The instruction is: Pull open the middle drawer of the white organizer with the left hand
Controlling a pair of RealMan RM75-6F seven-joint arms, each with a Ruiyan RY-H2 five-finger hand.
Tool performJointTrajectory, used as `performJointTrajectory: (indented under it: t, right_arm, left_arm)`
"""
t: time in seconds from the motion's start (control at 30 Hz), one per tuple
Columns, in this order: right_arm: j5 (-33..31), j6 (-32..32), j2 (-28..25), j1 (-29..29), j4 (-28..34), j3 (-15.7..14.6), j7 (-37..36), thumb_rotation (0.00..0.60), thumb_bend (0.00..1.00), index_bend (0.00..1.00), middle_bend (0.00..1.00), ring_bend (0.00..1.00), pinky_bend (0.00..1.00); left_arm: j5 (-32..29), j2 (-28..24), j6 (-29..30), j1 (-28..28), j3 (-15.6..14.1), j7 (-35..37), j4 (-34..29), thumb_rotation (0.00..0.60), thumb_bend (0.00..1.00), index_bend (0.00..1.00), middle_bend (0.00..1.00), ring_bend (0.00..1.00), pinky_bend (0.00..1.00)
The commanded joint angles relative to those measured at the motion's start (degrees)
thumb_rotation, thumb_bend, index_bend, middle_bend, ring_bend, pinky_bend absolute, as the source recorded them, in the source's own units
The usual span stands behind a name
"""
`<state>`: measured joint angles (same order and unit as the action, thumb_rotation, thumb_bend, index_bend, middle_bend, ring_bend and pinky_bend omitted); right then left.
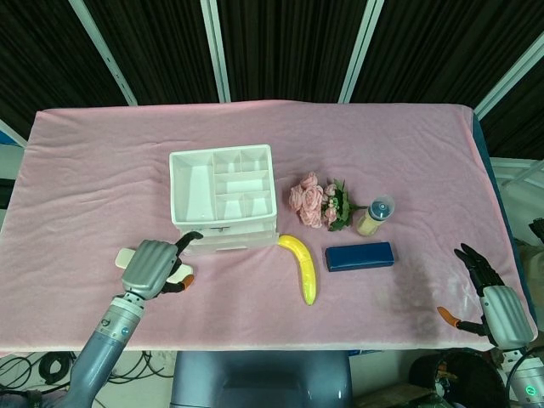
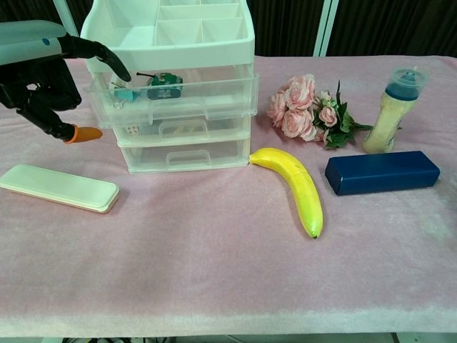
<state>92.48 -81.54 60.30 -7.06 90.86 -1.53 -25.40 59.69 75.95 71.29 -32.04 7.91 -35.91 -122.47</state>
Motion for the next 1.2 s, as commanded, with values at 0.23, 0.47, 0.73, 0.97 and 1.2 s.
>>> performJointTrajectory:
  t: [0.23, 0.47, 0.73, 0.97, 1.2]
  right_arm:
    - [0.0, 0.0, 0.0, 0.0, 0.0, 0.0, 0.0, 0.600, 0.13, 0.00, 0.00, 0.01, 0.15]
    - [0.0, -0.1, 0.0, 0.1, 0.1, 0.0, 0.2, 0.600, 0.13, 0.00, 0.00, 0.01, 0.15]
    - [-0.2, -0.1, 0.1, 0.1, 0.3, 0.1, 0.3, 0.600, 0.13, 0.00, 0.00, 0.01, 0.15]
    - [-0.3, -0.1, 0.1, 0.1, 0.3, 0.1, 0.3, 0.600, 0.13, 0.00, 0.00, 0.01, 0.15]
    - [-0.3, -0.1, 0.1, 0.2, 0.3, 0.2, 0.4, 0.600, 0.13, 0.00, 0.00, 0.01, 0.15]
  left_arm:
    - [-0.2, -1.2, 0.8, 0.0, -0.6, 0.0, -0.5, 0.600, 0.28, 0.45, 1.00, 0.95, 0.81]
    - [0.0, -3.8, 0.5, 0.6, -1.8, 1.3, -1.0, 0.600, 0.28, 0.51, 1.00, 0.95, 0.81]
    - [1.3, -5.6, 0.2, 1.1, -2.6, 2.9, -1.4, 0.600, 0.28, 0.53, 1.00, 0.95, 0.81]
    - [2.6, -7.4, 0.2, 1.7, -3.5, 3.8, -2.1, 0.600, 0.28, 0.54, 1.00, 0.95, 0.81]
    - [3.7, -9.7, -1.0, 2.2, -5.0, 4.7, -3.0, 0.600, 0.28, 0.55, 1.00, 0.95, 0.81]
